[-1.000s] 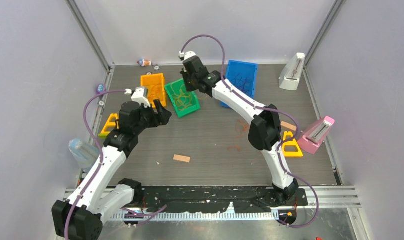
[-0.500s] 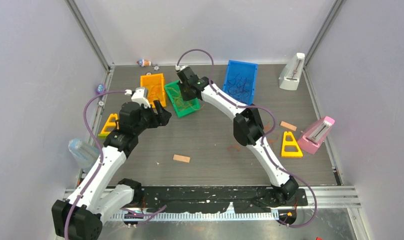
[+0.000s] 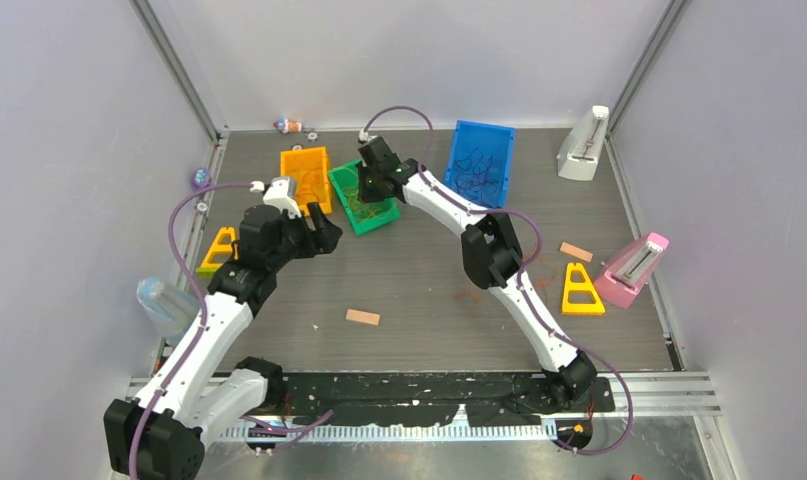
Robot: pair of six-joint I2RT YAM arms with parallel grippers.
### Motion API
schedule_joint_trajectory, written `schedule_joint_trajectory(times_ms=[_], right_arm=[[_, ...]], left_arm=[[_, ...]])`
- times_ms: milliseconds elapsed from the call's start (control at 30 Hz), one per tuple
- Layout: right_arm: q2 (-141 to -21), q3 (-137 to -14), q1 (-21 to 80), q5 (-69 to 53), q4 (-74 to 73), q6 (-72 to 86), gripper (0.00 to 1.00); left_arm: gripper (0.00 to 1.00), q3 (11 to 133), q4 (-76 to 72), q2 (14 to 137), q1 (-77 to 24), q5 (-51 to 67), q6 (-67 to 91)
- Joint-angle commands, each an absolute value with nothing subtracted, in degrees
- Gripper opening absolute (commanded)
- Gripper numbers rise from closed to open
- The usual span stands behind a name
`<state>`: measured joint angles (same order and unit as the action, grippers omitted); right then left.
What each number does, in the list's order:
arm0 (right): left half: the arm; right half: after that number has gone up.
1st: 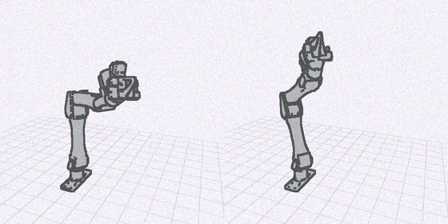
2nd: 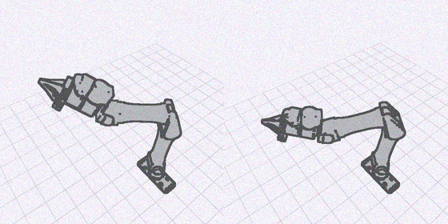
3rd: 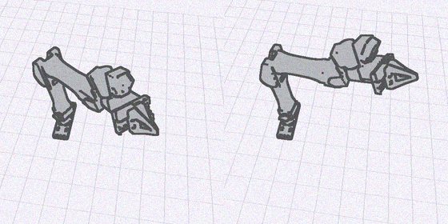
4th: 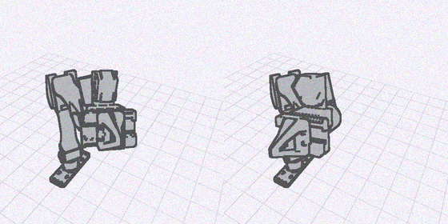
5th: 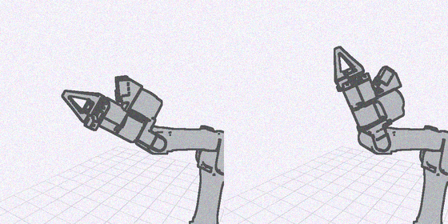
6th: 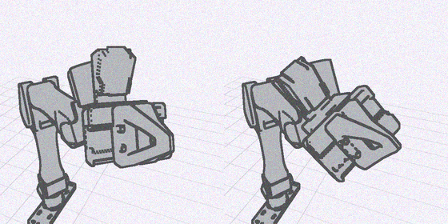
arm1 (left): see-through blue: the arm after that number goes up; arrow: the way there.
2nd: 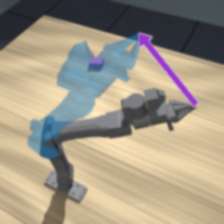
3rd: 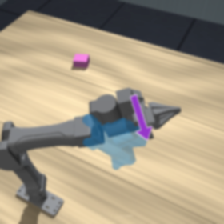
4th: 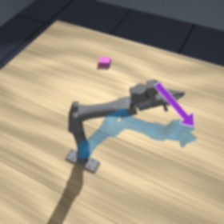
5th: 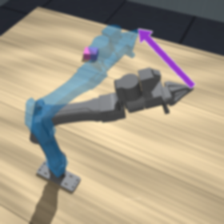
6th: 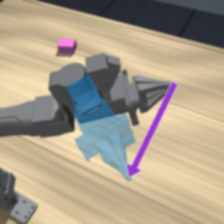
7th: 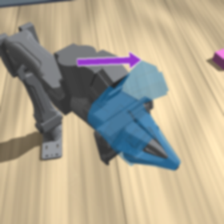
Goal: Untangle the cables
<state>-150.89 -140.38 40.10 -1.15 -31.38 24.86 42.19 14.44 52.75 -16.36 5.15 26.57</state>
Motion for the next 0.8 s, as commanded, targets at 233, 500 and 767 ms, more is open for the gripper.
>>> schedule_joint_trajectory(times_ms=[233,500,767], right_arm=[[-139.0,-122.0,42.1,8.2,-39.3,25.5,0.05],[-130.6,-116.4,42.5,8.3,-36.8,23.4,0.17],[-133.6,-130.4,42.2,9.2,-41.6,19.1,0.64]], left_arm=[[0.70,42.7,13.1,53.3,-16.0,5.6,25.8],[0.70,42.7,13.1,52.8,-15.9,5.3,25.8],[0.70,42.6,13.4,52.7,-15.9,5.2,25.6]])
